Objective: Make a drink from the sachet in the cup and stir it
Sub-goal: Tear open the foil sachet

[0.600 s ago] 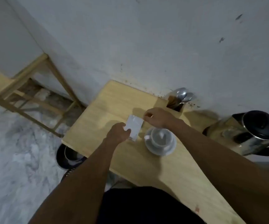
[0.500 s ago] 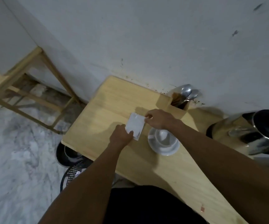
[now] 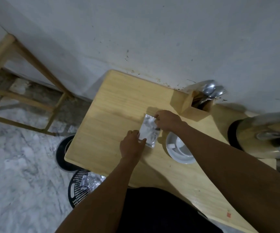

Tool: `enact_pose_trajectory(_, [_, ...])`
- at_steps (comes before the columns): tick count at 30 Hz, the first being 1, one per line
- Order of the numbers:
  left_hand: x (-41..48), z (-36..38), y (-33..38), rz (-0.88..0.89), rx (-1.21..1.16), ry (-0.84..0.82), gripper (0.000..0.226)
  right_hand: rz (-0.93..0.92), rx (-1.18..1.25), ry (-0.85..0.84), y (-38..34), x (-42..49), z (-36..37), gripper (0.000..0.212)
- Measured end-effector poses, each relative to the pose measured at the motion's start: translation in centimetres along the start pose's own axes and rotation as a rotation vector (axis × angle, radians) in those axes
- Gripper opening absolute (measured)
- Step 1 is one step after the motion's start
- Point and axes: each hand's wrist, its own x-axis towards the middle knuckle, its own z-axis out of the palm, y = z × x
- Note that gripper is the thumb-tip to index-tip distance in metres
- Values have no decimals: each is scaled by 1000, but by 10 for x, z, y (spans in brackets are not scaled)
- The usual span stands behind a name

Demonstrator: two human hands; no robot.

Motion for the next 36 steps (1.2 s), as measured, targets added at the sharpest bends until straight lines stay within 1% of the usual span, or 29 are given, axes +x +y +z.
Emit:
enact_pose_trajectory(2, [-1,-2,-1,26,31,3,28,-6,73,9,-1,-1,-2,17])
enact_pose_trajectory(5, [0,-8,-7,89,18,40,30,-71,229,-12,-1,-9,-11,21])
enact_pose_trajectory(8, [5,-24,-13,126,-103,114,52,-140,357,23,-3,-30,-22,22])
enact_pose_trajectory(9, [7,-31,-15,148,-181,123,58,-149,413,40,-4,-38,-26,22])
enact_pose_trajectory(10, [9,-39,-15,169,-261,92,62,-151,461,56,-6,-46,-28,22])
enact_pose_trajectory(13, [13,-67,-4,198,-432,-109,54,-172,569,89,-13,-70,-31,22])
enact_pose_trajectory(14, [12,-76,2,220,-473,-148,50,-187,603,90,-16,-78,-31,21])
enact_pose_trajectory(20, [0,-105,28,339,-642,-226,19,-225,744,119,-20,-112,-31,20])
enact_pose_trajectory(22, [-6,-112,34,357,-685,-237,18,-222,741,153,-20,-119,-34,21])
enact_pose_trajectory(24, [-13,-117,39,390,-676,-260,18,-218,721,218,-20,-126,-37,20])
enact_pose_trajectory(28, [-22,-125,51,479,-529,-296,18,-235,683,359,-19,-135,-45,14])
enact_pose_trajectory(33, [-33,-130,69,520,-508,-256,19,-246,620,411,-14,-143,-58,12])
enact_pose_trajectory(35, [-36,-133,73,548,-454,-254,19,-276,559,431,-12,-147,-63,11])
enact_pose_trajectory(36, [-37,-135,74,566,-420,-262,19,-294,522,439,-11,-148,-66,14])
